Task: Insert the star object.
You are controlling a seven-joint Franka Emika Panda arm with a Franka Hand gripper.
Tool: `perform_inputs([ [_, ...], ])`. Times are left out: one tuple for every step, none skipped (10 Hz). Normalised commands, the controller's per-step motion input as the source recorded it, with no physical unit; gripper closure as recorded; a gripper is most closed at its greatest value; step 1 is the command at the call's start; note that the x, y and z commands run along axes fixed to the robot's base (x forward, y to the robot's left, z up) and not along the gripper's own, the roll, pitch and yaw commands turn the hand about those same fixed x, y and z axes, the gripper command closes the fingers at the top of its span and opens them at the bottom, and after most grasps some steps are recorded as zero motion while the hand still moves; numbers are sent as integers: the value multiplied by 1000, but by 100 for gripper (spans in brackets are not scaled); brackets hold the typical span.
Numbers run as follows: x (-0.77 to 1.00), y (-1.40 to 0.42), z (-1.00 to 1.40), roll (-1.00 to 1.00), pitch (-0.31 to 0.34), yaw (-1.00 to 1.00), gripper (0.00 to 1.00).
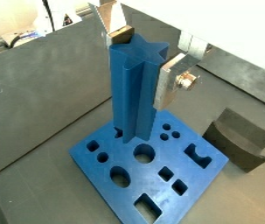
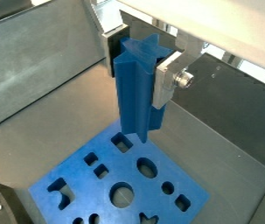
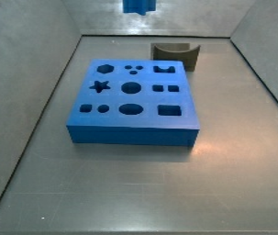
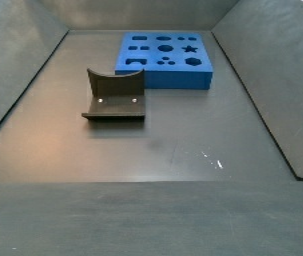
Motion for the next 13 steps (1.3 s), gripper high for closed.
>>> perform_inputs([
  [0,0,-31,0,0,0,100],
  [-706,691,-1000,0,-44,-29,100],
  [-737,717,-1000,0,-26,-23,100],
  [-737,709,-1000,0,-26,-51,100],
  [-680,569,-1000,-40,0,-429,100],
  [-534,380,-1000,-139,-3,-689,100],
  [-489,349,-1000,-129,-3,-729,100],
  [-503,263,-974,-113,-23,-731,100],
  [-94,0,-746,-123,-147,-391,100],
  [-6,0,-780,-109,-153,-320,100],
  [0,-63,-669,-119,-156,-380,100],
  [186,0,-360,-114,-44,-369,100],
  [180,54,-271,-81,0,-309,100],
])
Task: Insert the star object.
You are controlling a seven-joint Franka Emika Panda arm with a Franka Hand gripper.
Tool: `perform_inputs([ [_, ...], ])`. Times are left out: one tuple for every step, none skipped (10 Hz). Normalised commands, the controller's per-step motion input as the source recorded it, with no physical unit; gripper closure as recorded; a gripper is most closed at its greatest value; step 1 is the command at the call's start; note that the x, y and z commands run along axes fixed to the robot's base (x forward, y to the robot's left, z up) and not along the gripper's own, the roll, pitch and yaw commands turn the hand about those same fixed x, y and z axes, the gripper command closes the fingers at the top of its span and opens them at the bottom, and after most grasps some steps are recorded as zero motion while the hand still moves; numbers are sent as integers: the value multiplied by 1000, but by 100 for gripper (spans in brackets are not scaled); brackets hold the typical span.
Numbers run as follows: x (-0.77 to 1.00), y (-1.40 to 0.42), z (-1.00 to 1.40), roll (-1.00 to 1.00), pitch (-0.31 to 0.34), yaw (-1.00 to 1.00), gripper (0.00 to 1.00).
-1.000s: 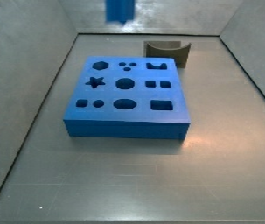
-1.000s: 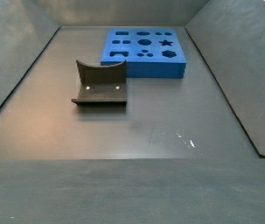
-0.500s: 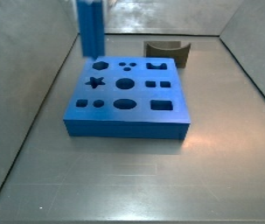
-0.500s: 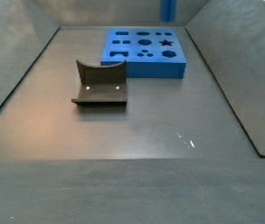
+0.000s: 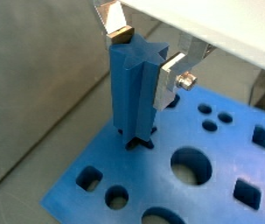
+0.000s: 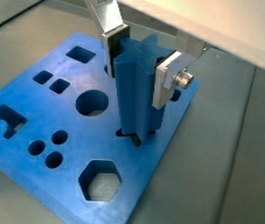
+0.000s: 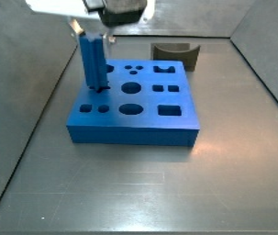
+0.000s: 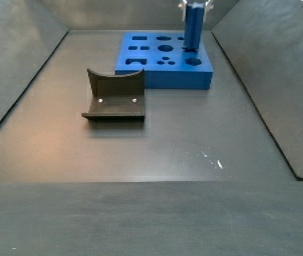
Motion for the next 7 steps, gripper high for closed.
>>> perform_inputs([
  [60,60,-209,-27,0,-137,100],
  [9,49,-223,-19,0,-154,100],
  [91,0,-309,-54,0,-329,100],
  [0,0,-477,-91,-100,-411,100],
  [0,0,-669,-93,-230,-383,100],
  [0,0,-666,-71,-249,-314,100],
  [117,0,-526,-103,-150,-257,100],
])
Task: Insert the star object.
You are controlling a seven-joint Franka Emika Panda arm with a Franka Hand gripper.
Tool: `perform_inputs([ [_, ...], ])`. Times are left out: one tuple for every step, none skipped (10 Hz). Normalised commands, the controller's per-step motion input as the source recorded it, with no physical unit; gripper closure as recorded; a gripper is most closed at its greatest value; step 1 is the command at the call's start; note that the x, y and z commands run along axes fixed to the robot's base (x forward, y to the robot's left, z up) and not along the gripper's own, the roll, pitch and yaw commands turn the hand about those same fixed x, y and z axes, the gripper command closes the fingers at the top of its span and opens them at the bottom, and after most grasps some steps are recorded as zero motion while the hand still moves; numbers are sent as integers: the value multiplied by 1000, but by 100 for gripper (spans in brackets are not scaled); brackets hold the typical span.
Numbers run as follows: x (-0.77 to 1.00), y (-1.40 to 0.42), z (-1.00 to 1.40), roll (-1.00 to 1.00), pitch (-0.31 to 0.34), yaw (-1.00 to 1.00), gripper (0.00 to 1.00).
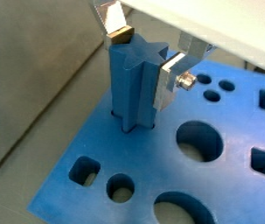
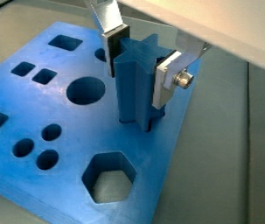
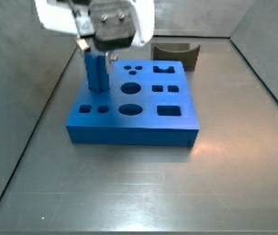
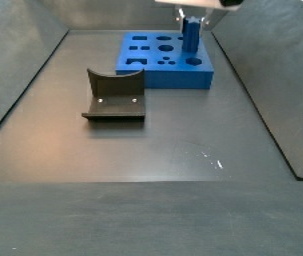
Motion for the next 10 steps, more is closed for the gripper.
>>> perform_inputs([
  [97,0,-600,-53,-111,-226,100],
  [0,0,-811,0,-123,-151,100],
  [-54,0,-897,116,-154,-6,100],
  [-71,0,-843,244,-93,0,100],
  [0,-40,-769,306,0,0,100],
  [91,-63,-771,300,0,0,100],
  [129,0,-646,119,0,0,100],
  [80,9,-291,-86,-36,-17,100],
  [149,146,-151,-163,0,-74,100],
  [0,0,0,0,-10,0,100],
])
